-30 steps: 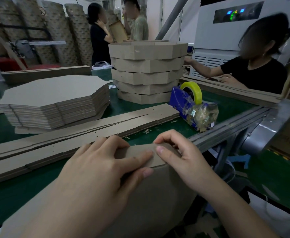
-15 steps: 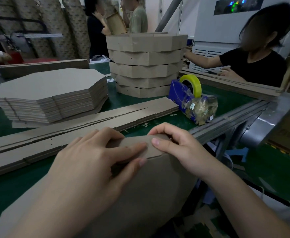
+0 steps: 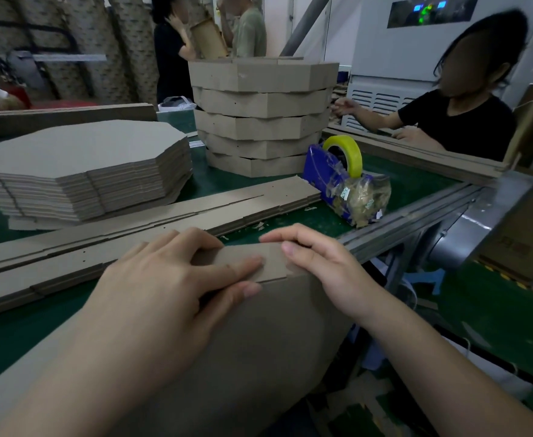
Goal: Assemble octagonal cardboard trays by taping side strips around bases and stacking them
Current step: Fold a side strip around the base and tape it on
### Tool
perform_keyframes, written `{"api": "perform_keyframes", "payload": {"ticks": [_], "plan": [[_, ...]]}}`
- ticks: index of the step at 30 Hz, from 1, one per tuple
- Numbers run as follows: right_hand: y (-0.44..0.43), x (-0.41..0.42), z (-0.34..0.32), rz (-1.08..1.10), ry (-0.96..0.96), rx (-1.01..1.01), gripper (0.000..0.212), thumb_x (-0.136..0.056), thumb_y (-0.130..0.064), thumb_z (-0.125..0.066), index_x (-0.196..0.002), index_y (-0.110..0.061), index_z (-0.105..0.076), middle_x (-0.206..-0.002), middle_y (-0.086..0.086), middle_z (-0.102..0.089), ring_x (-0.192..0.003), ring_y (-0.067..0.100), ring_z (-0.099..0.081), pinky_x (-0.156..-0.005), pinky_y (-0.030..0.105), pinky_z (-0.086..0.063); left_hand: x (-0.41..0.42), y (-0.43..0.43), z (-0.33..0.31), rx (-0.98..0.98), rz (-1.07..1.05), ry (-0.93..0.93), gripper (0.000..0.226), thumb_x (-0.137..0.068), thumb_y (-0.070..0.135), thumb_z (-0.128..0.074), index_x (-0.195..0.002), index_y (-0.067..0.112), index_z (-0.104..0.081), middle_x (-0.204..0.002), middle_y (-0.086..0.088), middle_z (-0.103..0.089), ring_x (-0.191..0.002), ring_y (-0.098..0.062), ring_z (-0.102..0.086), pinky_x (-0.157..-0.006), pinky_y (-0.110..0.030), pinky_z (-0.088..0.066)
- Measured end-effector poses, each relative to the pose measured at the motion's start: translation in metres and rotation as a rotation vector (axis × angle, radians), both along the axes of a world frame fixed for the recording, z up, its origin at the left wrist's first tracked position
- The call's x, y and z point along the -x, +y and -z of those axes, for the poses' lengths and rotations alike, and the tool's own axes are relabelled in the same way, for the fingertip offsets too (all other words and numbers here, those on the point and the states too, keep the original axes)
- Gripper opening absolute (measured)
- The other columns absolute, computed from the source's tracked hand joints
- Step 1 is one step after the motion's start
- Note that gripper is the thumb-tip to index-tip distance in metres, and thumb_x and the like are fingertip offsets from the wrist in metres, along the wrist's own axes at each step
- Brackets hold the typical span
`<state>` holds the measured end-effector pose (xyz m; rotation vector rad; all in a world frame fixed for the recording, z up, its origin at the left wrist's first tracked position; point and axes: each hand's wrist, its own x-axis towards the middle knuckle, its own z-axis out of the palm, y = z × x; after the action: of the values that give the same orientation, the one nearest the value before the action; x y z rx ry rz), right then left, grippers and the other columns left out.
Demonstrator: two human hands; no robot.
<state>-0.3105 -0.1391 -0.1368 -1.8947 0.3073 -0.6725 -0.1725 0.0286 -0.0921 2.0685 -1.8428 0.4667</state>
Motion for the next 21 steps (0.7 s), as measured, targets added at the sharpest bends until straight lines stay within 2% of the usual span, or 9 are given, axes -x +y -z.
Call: {"api": "perform_keyframes", "payload": {"ticks": [3, 6, 9, 11, 13, 15, 17, 19, 21], "plan": [[-0.016, 0.001, -0.004, 0.138, -0.056, -0.037, 0.019, -0.094, -0.027, -0.051, -0.104, -0.024, -0.067, -0.101, -0.007, -0.066, -0.096, 0.002, -0.060, -0.082, 0.014, -0.044, -0.001, 0.000, -0.001, -0.003, 0.010, 0.049, 0.040, -0.087, 0.062, -0.034, -0.111, 0.054, -0.064, -0.102, 0.008, -0.064, -0.089, -0.020, -0.064, -0.059, -0.036, -0.052], [-0.061, 0.003, -0.010, 0.443, -0.064, 0.008, 0.013, -0.096, -0.021, -0.054, -0.095, -0.024, -0.066, -0.090, -0.008, -0.065, -0.083, 0.005, -0.058, -0.077, 0.021, -0.046, -0.001, 0.000, 0.001, -0.017, 0.033, 0.108, 0.042, -0.086, 0.066, -0.030, -0.114, 0.057, -0.059, -0.106, 0.010, -0.061, -0.095, -0.019, -0.061, -0.067, -0.041, -0.053], [-0.125, 0.012, -0.021, 0.846, -0.026, 0.117, 0.012, -0.094, -0.028, -0.057, -0.097, -0.025, -0.067, -0.103, -0.007, -0.066, -0.089, 0.003, -0.058, -0.072, 0.018, -0.040, 0.000, 0.000, 0.003, -0.014, 0.041, 0.135, 0.039, -0.086, 0.066, -0.030, -0.114, 0.058, -0.057, -0.107, 0.009, -0.061, -0.099, -0.020, -0.059, -0.070, -0.042, -0.053], [-0.165, 0.020, -0.027, 1.002, 0.065, 0.146, 0.017, -0.092, -0.031, -0.056, -0.100, -0.023, -0.068, -0.107, -0.006, -0.064, -0.092, 0.009, -0.058, -0.069, 0.021, -0.038, 0.001, 0.000, 0.004, -0.010, 0.038, 0.130, 0.040, -0.086, 0.066, -0.030, -0.113, 0.058, -0.058, -0.106, 0.010, -0.061, -0.099, -0.020, -0.059, -0.069, -0.042, -0.053], [-0.197, 0.026, -0.029, 1.013, 0.244, 0.088, 0.025, -0.091, -0.036, -0.055, -0.106, -0.020, -0.066, -0.099, -0.003, -0.062, -0.087, 0.016, -0.056, -0.069, 0.026, -0.039, 0.001, 0.000, 0.004, -0.008, 0.039, 0.124, 0.041, -0.086, 0.065, -0.030, -0.113, 0.057, -0.059, -0.105, 0.009, -0.061, -0.099, -0.021, -0.060, -0.069, -0.042, -0.052], [-0.214, 0.029, -0.028, 0.936, 0.403, -0.035, 0.032, -0.089, -0.040, -0.056, -0.108, -0.016, -0.065, -0.087, 0.003, -0.059, -0.072, 0.020, -0.052, -0.061, 0.028, -0.040, 0.001, -0.001, 0.004, -0.006, 0.041, 0.126, 0.042, -0.086, 0.066, -0.030, -0.113, 0.056, -0.060, -0.106, 0.009, -0.061, -0.099, -0.021, -0.060, -0.070, -0.042, -0.052], [-0.223, 0.030, -0.028, 0.850, 0.426, -0.174, 0.031, -0.084, -0.041, -0.061, -0.102, -0.017, -0.064, -0.084, 0.005, -0.055, -0.059, 0.017, -0.042, -0.050, 0.028, -0.034, 0.000, -0.001, 0.004, -0.002, 0.041, 0.133, 0.042, -0.086, 0.066, -0.030, -0.113, 0.056, -0.061, -0.107, 0.009, -0.062, -0.100, -0.022, -0.059, -0.071, -0.042, -0.052], [-0.227, 0.032, -0.028, 0.802, 0.391, -0.258, 0.026, -0.077, -0.042, -0.065, -0.091, -0.019, -0.065, -0.089, 0.004, -0.053, -0.055, 0.013, -0.037, -0.046, 0.027, -0.030, 0.000, -0.003, 0.005, 0.006, 0.043, 0.134, 0.042, -0.086, 0.066, -0.031, -0.113, 0.055, -0.061, -0.108, 0.009, -0.062, -0.100, -0.022, -0.060, -0.071, -0.043, -0.053], [-0.228, 0.034, -0.029, 0.777, 0.400, -0.268, 0.023, -0.072, -0.041, -0.068, -0.082, -0.021, -0.062, -0.082, 0.000, -0.052, -0.052, 0.011, -0.034, -0.045, 0.024, -0.029, -0.001, -0.004, 0.006, 0.013, 0.049, 0.139, 0.042, -0.086, 0.066, -0.032, -0.113, 0.055, -0.062, -0.107, 0.009, -0.062, -0.100, -0.022, -0.060, -0.071, -0.043, -0.053]]}}
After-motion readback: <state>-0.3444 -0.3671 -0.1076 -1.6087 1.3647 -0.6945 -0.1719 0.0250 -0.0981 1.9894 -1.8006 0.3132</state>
